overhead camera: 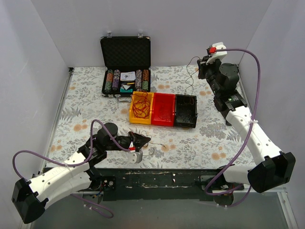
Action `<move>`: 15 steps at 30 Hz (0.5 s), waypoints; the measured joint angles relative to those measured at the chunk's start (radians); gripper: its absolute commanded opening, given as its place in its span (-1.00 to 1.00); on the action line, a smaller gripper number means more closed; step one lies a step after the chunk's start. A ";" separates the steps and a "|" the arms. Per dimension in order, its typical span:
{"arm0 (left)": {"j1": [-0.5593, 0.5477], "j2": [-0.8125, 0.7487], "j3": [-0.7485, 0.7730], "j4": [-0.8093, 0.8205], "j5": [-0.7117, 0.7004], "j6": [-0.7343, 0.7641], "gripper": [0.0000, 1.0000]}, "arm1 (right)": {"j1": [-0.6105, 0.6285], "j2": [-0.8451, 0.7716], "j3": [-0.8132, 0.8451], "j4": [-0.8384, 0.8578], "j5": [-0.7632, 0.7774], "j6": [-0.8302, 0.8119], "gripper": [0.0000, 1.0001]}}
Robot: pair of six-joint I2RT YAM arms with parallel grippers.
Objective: Untangle the cables
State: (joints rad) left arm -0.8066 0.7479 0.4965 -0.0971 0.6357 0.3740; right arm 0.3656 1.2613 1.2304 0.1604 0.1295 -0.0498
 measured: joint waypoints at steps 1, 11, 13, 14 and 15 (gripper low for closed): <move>0.000 0.000 -0.001 0.000 0.000 0.002 -1.00 | -0.001 -0.002 -0.004 -0.001 0.000 0.001 -0.97; 0.005 -0.006 -0.017 0.000 0.000 0.016 -1.00 | -0.006 -0.010 -0.019 0.000 -0.005 0.013 -0.97; 0.006 -0.008 -0.017 0.000 0.000 0.016 -1.00 | -0.006 -0.015 -0.036 0.008 -0.003 0.017 -0.97; 0.006 -0.008 -0.017 0.000 0.000 0.016 -1.00 | -0.006 -0.020 -0.050 0.011 -0.002 0.020 -0.97; 0.007 -0.010 -0.017 0.001 0.000 0.016 -1.00 | -0.006 -0.023 -0.065 0.014 -0.001 0.021 -0.97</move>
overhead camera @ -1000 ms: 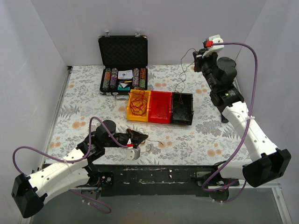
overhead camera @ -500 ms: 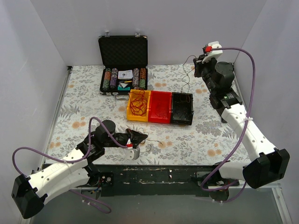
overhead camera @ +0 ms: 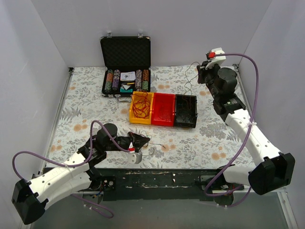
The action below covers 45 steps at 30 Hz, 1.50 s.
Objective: Untangle the cables
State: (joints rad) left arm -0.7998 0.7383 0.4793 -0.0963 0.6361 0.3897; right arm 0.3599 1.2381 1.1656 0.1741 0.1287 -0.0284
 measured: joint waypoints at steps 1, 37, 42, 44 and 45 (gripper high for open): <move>0.001 -0.001 0.000 0.000 0.000 0.000 -1.00 | -0.001 -0.002 -0.019 0.004 0.002 0.003 -0.97; 0.052 -0.012 0.010 0.127 0.000 -0.079 -1.00 | 0.023 0.340 -0.244 -0.195 0.069 0.217 -0.97; 0.053 -0.015 0.010 0.129 0.000 -0.080 -1.00 | 0.047 0.382 -0.206 -0.248 0.089 0.228 -0.97; 0.053 -0.015 0.010 0.131 0.000 -0.083 -1.00 | 0.053 0.389 -0.181 -0.275 0.096 0.230 -0.70; 0.053 -0.015 0.010 0.132 0.000 -0.083 -1.00 | 0.056 0.387 -0.165 -0.290 0.101 0.232 -0.59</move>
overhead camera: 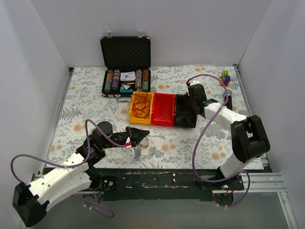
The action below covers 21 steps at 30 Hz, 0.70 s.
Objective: Untangle the cables
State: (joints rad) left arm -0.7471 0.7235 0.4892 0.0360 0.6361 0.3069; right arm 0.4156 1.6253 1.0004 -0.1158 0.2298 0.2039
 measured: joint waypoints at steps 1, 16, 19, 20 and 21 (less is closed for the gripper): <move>0.000 0.000 0.000 0.001 0.000 0.000 -1.00 | 0.002 -0.003 0.010 -0.008 0.003 0.002 -0.50; 0.006 -0.005 0.000 0.002 0.000 0.000 -1.00 | 0.012 -0.208 0.094 -0.079 0.031 0.003 -0.03; 0.007 -0.006 0.000 0.003 0.000 0.000 -1.00 | 0.012 -0.216 0.099 -0.101 0.029 0.003 0.00; 0.008 -0.006 0.000 0.002 0.000 0.000 -1.00 | 0.012 -0.221 0.099 -0.107 0.024 0.003 0.00; 0.010 -0.006 0.000 0.002 0.000 0.001 -1.00 | 0.012 -0.228 0.099 -0.108 0.017 0.003 0.00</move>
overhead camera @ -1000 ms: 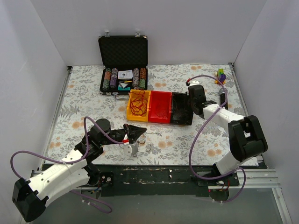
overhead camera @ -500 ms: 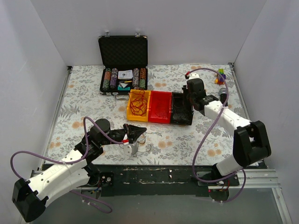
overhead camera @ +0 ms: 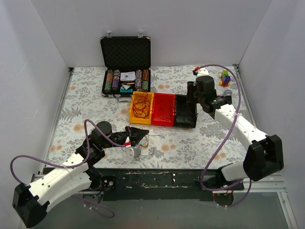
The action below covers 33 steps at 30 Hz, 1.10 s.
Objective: Untangle the cables
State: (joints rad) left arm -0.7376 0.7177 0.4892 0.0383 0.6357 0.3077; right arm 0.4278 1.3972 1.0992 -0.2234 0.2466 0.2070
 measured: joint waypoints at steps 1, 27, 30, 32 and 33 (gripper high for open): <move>0.001 0.000 0.000 0.000 0.000 0.000 -1.00 | 0.000 -0.005 0.000 0.004 -0.009 0.000 0.01; 0.045 -0.029 0.019 0.002 -0.001 -0.084 -1.00 | 0.253 0.175 0.071 0.171 -0.227 -0.171 0.18; 0.053 -0.034 0.027 0.008 -0.005 -0.106 -1.00 | 0.258 0.198 0.071 0.121 -0.223 -0.212 0.18; 0.060 -0.037 0.034 0.017 -0.011 -0.130 -1.00 | 0.260 0.201 0.069 0.092 -0.215 -0.235 0.13; 0.063 -0.038 0.038 0.023 -0.013 -0.143 -1.00 | 0.260 0.201 0.069 0.085 -0.205 -0.245 0.08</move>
State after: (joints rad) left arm -0.6743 0.6796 0.5274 0.0612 0.6224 0.1646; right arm 0.6880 1.5982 1.1679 -0.1383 0.0418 -0.0380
